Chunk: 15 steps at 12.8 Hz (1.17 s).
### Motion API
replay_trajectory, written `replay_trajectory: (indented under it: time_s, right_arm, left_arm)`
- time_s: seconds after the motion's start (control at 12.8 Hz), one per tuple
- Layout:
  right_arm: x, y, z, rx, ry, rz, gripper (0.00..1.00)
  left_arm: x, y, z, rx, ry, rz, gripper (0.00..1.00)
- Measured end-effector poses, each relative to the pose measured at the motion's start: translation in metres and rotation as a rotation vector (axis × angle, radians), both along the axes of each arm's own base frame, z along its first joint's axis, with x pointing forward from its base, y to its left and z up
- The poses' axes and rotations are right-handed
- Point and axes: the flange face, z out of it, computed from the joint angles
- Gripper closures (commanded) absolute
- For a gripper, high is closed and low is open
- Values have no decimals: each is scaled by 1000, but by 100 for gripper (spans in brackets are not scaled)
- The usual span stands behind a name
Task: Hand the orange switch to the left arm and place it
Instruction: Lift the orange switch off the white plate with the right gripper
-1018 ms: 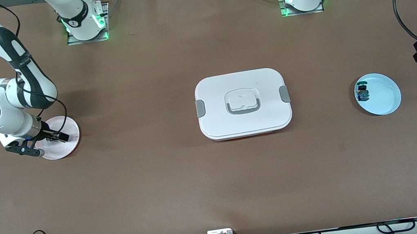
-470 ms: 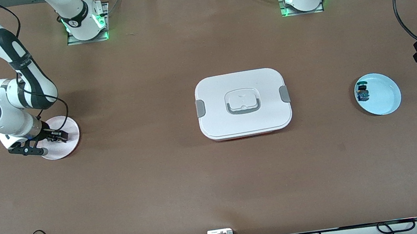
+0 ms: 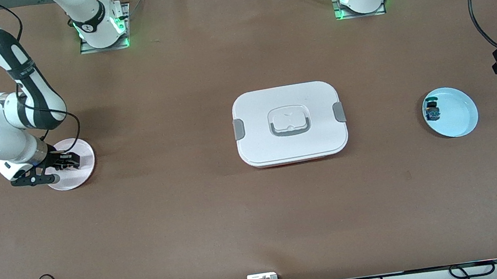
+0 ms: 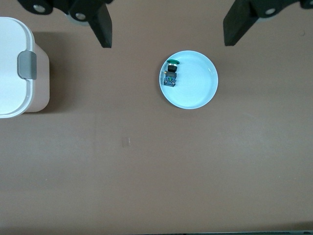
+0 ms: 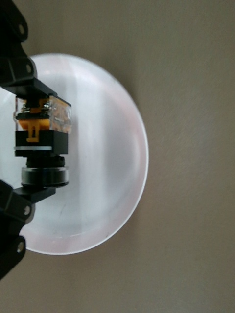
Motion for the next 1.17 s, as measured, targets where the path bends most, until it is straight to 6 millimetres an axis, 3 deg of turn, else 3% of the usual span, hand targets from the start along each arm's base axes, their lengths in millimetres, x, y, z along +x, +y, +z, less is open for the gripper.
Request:
replay_trajectory:
  time_s: [0.16,0.47,0.63,0.78,0.94,1.17]
  right_arm:
    - [13,13,45,6,65,16,100]
    - [36,32,174,5,149,36,100]
    - [40,54,241,5,164,67,100]
    - [37,69,290,11,188,81,100]
    - [38,77,316,28,181,92,100]
    - [41,116,318,134,175,138,100]
  left_arm:
    - [0,0,0,0,1,0,0]
    - [0,0,0,0,1,1,0]
    - [0,0,0,0,1,1,0]
    - [0,1,0,0,1,1,0]
    - [0,1,0,0,1,2,0]
    - [0,1,0,0,2,2,0]
